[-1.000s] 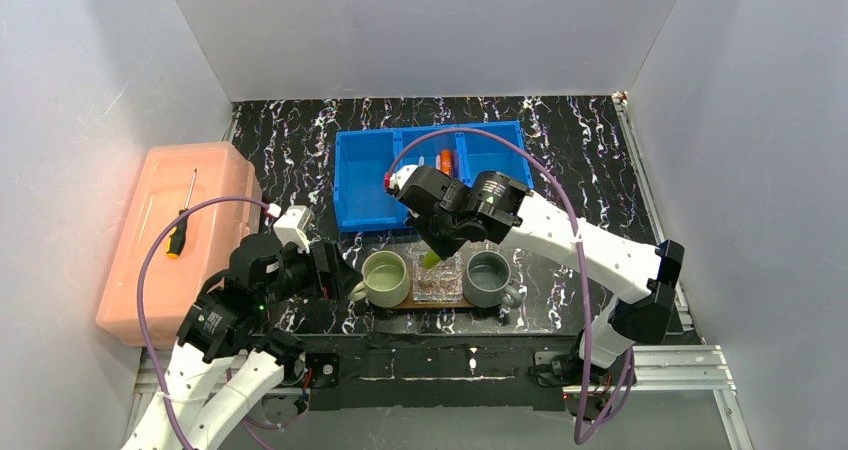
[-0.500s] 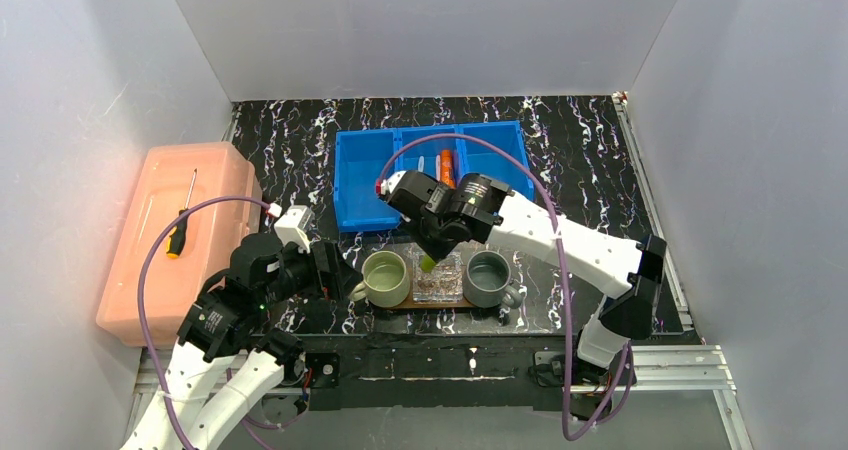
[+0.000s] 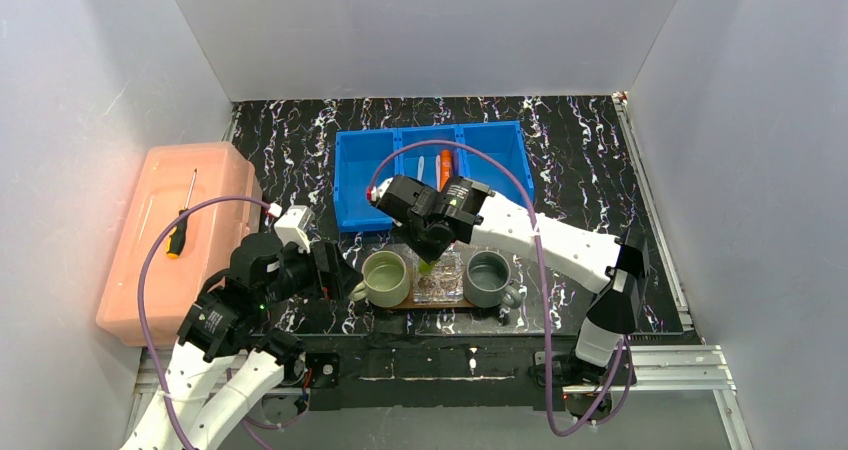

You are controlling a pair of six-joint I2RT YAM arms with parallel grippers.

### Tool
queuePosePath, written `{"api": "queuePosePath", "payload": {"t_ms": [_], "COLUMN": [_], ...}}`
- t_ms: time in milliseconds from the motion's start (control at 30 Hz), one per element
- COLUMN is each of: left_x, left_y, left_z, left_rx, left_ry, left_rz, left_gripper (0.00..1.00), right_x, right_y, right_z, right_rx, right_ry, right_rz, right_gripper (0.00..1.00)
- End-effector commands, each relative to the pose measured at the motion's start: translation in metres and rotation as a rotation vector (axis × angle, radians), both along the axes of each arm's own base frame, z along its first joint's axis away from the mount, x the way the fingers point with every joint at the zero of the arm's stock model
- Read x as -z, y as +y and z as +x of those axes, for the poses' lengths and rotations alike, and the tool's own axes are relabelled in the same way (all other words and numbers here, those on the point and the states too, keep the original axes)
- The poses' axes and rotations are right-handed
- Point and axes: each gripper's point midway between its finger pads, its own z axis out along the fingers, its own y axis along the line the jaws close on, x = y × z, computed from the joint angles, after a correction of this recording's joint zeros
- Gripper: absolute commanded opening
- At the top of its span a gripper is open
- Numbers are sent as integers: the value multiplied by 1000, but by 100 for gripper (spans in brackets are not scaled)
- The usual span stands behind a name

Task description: Prepare toiletry sets of a toothbrush and toothpaste on the tray

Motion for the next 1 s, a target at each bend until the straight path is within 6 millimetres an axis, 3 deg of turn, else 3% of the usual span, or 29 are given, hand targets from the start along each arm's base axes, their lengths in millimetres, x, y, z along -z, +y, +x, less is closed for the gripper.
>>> {"api": "queuePosePath", "payload": {"t_ms": [0, 600, 967], "left_x": [3, 3, 4], "left_y": [-2, -2, -3], "left_z": [1, 1, 1], "left_rx": [11, 14, 17], "left_ry": [5, 10, 14], "left_rz": [3, 4, 5], "left_gripper": [98, 98, 98], "right_x": [7, 31, 35], "right_y": [8, 9, 9], "right_z": [4, 8, 11], "right_rx": [-27, -37, -29], "right_ry": [-15, 7, 6], "right_rz": [2, -48, -47], "right_gripper": [1, 2, 9]}}
